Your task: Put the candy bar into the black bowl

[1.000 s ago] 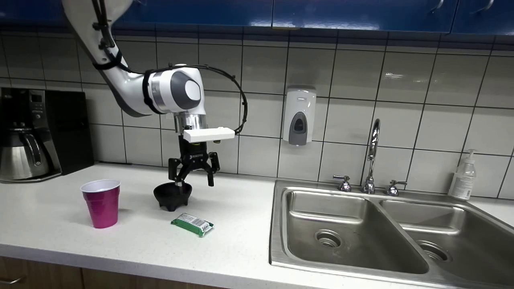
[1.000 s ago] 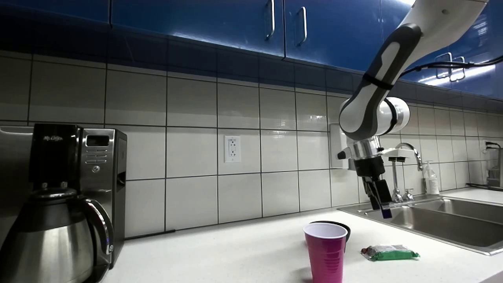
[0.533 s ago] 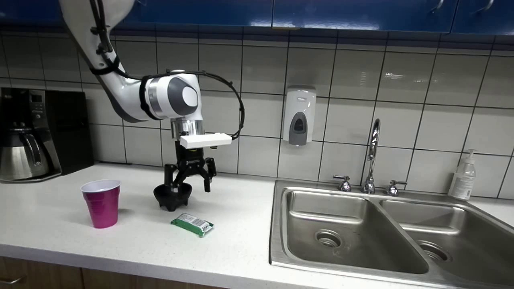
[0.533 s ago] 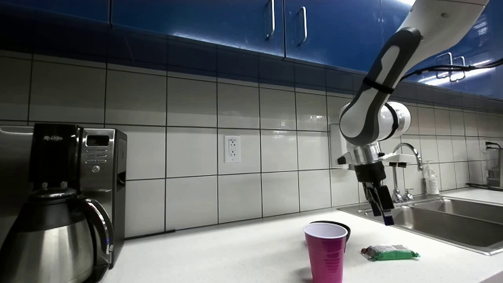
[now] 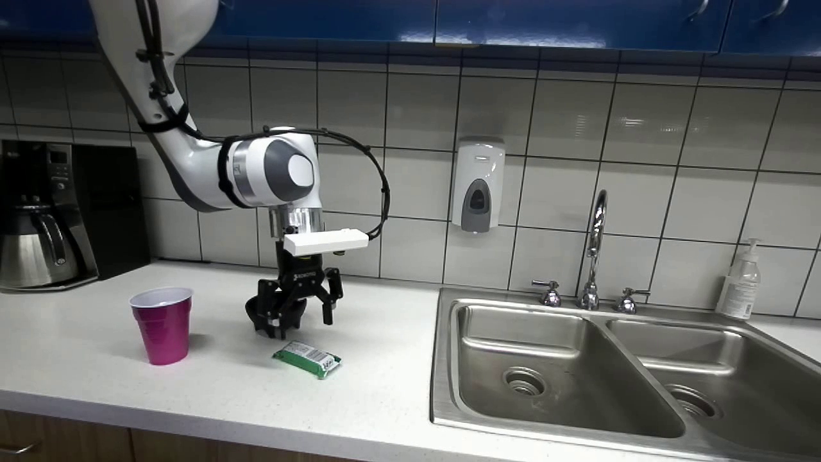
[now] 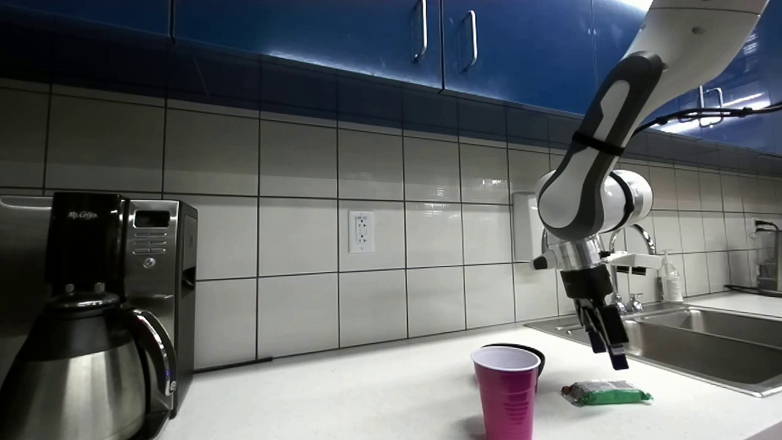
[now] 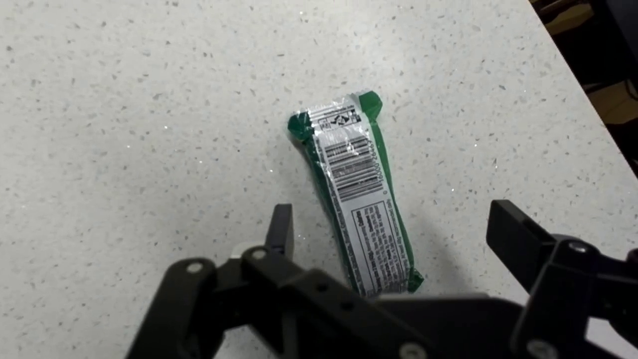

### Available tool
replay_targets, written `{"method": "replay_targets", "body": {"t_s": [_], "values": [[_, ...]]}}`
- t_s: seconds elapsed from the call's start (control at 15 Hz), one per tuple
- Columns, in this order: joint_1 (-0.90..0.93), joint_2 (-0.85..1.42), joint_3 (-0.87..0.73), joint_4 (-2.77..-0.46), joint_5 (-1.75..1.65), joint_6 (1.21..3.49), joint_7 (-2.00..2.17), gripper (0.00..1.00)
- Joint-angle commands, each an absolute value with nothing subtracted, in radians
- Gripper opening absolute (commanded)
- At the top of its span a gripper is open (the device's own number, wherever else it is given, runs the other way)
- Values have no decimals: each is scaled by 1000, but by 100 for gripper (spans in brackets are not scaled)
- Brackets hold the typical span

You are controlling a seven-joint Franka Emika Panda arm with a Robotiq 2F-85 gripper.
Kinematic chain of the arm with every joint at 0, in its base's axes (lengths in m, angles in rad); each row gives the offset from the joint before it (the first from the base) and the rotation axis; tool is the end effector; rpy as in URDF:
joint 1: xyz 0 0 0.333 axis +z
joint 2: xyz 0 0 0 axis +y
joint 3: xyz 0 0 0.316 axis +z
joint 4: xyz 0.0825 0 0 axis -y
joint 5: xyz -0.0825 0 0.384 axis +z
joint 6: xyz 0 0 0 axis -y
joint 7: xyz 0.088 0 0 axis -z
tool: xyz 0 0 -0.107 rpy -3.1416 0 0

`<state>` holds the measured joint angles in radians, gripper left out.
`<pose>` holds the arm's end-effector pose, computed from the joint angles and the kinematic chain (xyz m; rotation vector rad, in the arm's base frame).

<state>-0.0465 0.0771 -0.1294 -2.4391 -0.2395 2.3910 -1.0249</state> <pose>0.4647 -0.0852 0.2620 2.6631 1.5151 -0.2988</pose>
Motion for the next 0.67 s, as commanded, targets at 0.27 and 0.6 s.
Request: {"method": "replay_targets", "body": {"t_s": [0.27, 0.6], "values": [[-88, 109, -123, -2460, -335, 2477, -987, 100], [-85, 155, -114, -2446, -334, 2491, -979, 100]]}}
